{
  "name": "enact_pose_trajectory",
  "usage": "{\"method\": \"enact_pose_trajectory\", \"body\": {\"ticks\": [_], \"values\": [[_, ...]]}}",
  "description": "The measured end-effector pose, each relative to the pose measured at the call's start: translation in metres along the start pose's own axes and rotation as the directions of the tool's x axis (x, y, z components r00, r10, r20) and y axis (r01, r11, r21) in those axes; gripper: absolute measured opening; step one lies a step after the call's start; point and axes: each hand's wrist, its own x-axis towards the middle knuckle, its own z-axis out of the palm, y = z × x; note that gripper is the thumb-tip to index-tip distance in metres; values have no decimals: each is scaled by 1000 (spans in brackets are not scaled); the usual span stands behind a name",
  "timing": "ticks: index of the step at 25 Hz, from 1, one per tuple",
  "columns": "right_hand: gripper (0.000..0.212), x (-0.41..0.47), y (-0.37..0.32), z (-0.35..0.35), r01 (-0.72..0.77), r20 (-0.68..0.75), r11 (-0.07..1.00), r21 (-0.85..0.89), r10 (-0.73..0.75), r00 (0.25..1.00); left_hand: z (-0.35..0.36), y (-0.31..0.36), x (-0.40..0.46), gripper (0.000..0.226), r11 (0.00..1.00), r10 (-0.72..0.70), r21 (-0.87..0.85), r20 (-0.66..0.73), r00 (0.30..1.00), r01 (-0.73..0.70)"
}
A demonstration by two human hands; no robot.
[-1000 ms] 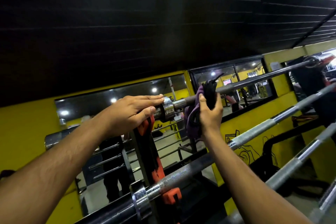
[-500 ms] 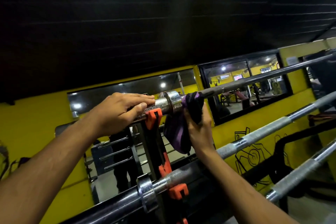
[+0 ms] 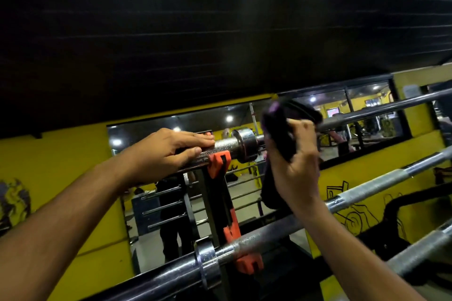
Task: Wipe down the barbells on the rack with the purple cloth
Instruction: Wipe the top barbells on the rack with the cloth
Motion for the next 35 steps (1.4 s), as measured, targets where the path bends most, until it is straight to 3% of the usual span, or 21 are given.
{"method": "enact_pose_trajectory", "body": {"ticks": [2, 4, 5, 7, 9, 10, 11, 12, 14, 16, 18, 19, 21, 23, 25, 26, 27, 29, 30, 32, 35], "values": [[38, 13, 5, 22, 203, 285, 938, -282, -121, 951, -1, -4, -8, 42, 1000, -18, -10, -37, 999, 17], [44, 29, 13, 38, 365, 487, 829, -424, -131, 863, 3, -7, -12, 46, 1000, -14, 10, -73, 997, 14], [41, 42, 10, 44, 376, 541, 809, -452, -87, 837, 5, -7, -13, 47, 1000, -2, 11, -82, 997, 3], [35, 84, 2, 62, 269, 635, 788, -554, 190, 749, 7, -5, -12, 46, 1000, 22, 0, -95, 995, -22], [31, 126, 4, 86, 171, 732, 748, -642, 530, 428, 6, -3, -12, 45, 999, 34, 4, -99, 995, -34], [31, 139, 3, 93, 119, 750, 753, -647, 602, 273, 5, -3, -12, 44, 1000, 32, 4, -105, 994, -31], [34, 149, 13, 100, 32, 761, 773, -634, 615, 206, 5, -3, -13, 42, 1000, 29, -1, -110, 993, -30], [35, 153, 22, 101, -61, 758, 779, -624, 623, 195, 4, -4, -13, 41, 1000, 26, -9, -112, 993, -28], [23, 146, 23, 94, -83, 758, 793, -604, 603, 248, 4, -7, -12, 39, 1000, 24, -15, -102, 994, -26], [26, 126, 12, 82, 4, 731, 833, -553, 482, 483, 2, -9, -10, 40, 1000, 27, -7, -89, 996, -27], [32, 94, 7, 63, 136, 633, 869, -476, 232, 738, 2, -11, -8, 40, 1000, 22, -8, -83, 996, -22], [36, 85, 7, 56, 204, 610, 857, -473, 152, 778, 3, -11, -8, 40, 1000, 21, -12, -81, 996, -22], [36, 96, 4, 62, 111, 661, 856, -505, 301, 688, 3, -11, -9, 40, 999, 30, -15, -76, 997, -31], [33, 121, -3, 76, 26, 731, 810, -586, 514, 449, 3, -8, -10, 41, 999, 37, -9, -68, 997, -38], [33, 133, -4, 84, 38, 762, 811, -584, 531, 371, 2, -8, -10, 41, 999, 44, 7, -71, 996, -44], [32, 132, 0, 82, 24, 751, 819, -573, 513, 416, 2, -8, -10, 40, 999, 41, 7, -76, 996, -40], [32, 123, 5, 75, 6, 708, 834, -552, 465, 531, 2, -8, -10, 39, 999, 32, 3, -81, 996, -32], [34, 79, 11, 50, 73, 596, 912, -404, 202, 777, 2, -9, -10, 40, 1000, 10, 5, -93, 996, -9], [34, 51, 12, 37, 136, 520, 939, -315, 51, 853, 2, -9, -10, 41, 1000, 3, 6, -92, 996, -2], [37, 4, 11, 16, 249, 418, 938, -241, -131, 899, 2, -6, -11, 42, 1000, 10, 0, -82, 997, -10], [36, -42, 19, 0, 243, 368, 922, -301, -123, 922, 2, -3, -12, 42, 1000, 14, 17, -73, 997, -13]]}}
